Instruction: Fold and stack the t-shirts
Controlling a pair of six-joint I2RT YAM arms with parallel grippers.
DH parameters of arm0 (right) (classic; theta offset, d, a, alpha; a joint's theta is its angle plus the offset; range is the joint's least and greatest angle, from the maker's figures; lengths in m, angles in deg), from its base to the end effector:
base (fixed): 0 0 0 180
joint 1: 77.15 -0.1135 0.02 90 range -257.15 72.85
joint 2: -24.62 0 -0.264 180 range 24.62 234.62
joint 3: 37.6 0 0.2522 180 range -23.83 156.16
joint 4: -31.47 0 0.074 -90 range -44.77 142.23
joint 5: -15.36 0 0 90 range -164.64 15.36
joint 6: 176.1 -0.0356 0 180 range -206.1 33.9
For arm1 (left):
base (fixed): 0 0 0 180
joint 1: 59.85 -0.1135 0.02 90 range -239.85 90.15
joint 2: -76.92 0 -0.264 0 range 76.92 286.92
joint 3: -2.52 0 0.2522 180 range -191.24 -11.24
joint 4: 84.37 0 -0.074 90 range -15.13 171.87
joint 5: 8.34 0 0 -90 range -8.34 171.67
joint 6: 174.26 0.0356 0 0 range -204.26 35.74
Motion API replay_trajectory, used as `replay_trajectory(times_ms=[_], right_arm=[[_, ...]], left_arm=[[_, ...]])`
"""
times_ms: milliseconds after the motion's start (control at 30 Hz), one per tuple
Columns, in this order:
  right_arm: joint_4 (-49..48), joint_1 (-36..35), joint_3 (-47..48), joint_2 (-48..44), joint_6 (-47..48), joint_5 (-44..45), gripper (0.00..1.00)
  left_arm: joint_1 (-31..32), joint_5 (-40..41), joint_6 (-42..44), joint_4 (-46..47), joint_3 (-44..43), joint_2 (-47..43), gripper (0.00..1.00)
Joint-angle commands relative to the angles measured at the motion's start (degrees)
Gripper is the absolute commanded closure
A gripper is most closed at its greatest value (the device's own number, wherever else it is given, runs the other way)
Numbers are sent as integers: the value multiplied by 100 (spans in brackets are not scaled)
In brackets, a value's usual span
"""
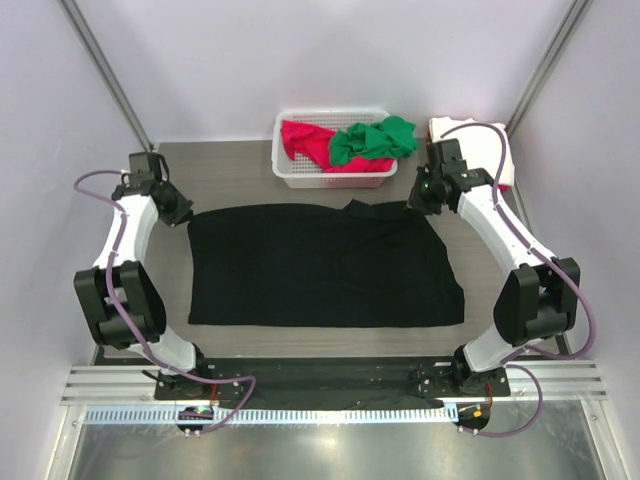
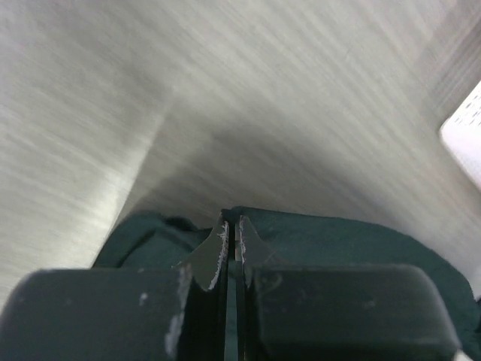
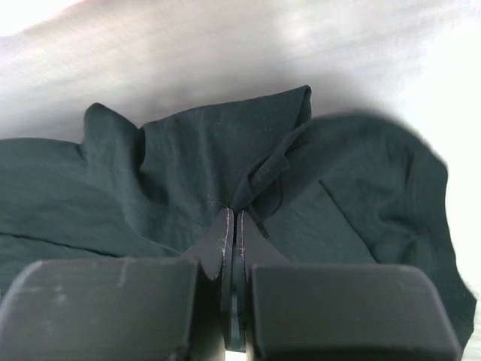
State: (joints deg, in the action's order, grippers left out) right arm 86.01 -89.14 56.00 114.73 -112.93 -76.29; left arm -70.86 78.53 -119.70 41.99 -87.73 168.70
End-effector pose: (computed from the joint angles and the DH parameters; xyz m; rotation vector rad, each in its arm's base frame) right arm 0.3335 0.0719 0.3076 0.3090 2.4709 0.3265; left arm 0.3369 0.0636 0.2807 -0.9849 2.3506 -0.2372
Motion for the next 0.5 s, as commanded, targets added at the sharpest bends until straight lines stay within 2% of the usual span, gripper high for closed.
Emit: replay_trajectory(times_ms=[0, 300, 467], right_arm=[[-227, -5, -510, -729, 29, -64, 99], [-570, -49, -2232, -2251, -208, -45, 99], [-614, -155, -3358, -3156, -630, -37, 99]], left_arm=[[-25, -56, 143, 164, 414, -722, 100], [-33, 270, -217, 744, 1953, -2032, 100], [-42, 954, -463, 570, 2480, -2472, 100]])
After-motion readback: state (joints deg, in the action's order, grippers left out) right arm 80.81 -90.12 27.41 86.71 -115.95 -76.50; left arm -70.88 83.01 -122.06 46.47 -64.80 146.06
